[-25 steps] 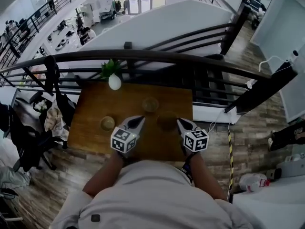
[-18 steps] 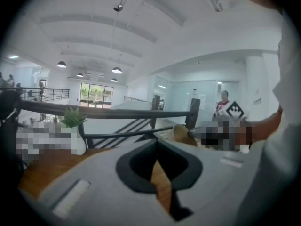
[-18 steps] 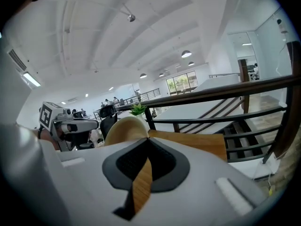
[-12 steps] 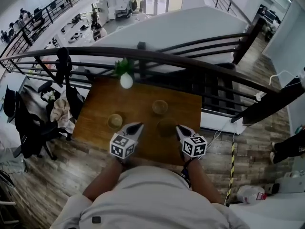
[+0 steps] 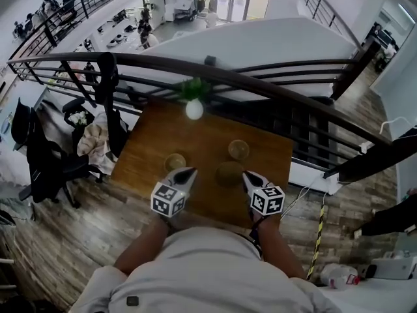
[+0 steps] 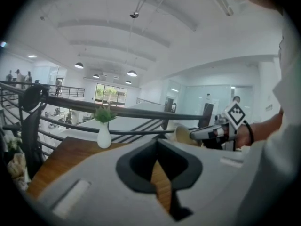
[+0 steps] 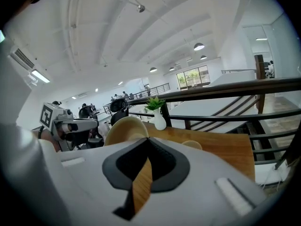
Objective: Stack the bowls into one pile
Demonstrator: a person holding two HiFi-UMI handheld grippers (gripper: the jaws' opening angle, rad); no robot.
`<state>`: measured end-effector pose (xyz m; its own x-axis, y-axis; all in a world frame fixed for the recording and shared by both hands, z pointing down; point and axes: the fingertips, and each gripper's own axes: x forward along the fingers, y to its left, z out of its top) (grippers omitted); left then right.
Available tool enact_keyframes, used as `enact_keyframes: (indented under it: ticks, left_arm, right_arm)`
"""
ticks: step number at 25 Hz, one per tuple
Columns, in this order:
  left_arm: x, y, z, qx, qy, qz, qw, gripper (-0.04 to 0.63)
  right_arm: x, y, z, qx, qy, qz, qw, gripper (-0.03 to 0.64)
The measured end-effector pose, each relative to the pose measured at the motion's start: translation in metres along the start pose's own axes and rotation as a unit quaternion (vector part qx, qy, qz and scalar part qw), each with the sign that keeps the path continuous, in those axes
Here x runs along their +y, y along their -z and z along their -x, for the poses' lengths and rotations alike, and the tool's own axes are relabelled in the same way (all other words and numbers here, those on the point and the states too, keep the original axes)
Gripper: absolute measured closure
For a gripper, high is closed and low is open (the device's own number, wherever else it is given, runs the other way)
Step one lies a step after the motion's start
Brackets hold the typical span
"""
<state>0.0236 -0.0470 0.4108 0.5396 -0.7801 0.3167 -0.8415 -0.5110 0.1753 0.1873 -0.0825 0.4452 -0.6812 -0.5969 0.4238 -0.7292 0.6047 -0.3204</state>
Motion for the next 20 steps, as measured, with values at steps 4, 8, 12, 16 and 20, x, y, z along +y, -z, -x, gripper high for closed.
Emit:
enact_keyframes:
  ticks: [4, 8, 12, 16, 20]
  left_arm:
    - [0.030, 0.002, 0.027, 0.005, 0.003, 0.001, 1.0000, 0.591]
    - [0.061, 0.002, 0.058, 0.008, 0.017, -0.005, 0.9998, 0.591]
    - [0.102, 0.000, 0.093, 0.009, 0.027, -0.013, 0.9995, 0.591]
    - [0.140, 0.005, 0.132, 0.012, 0.035, -0.022, 0.9991, 0.591]
    - [0.175, 0.012, 0.170, 0.018, 0.043, -0.030, 0.9985, 0.591]
  right_arm:
    - [0.034, -0.004, -0.026, -0.001, -0.001, -0.002, 1.000, 0.603]
    - [0.076, -0.008, -0.053, -0.004, 0.003, -0.007, 1.000, 0.603]
    - [0.123, -0.011, -0.084, -0.012, 0.008, -0.011, 1.000, 0.603]
    - [0.173, -0.003, -0.111, -0.016, 0.013, -0.019, 1.000, 0.603]
    - [0.219, 0.002, -0.138, -0.022, 0.017, -0.023, 0.999, 0.603]
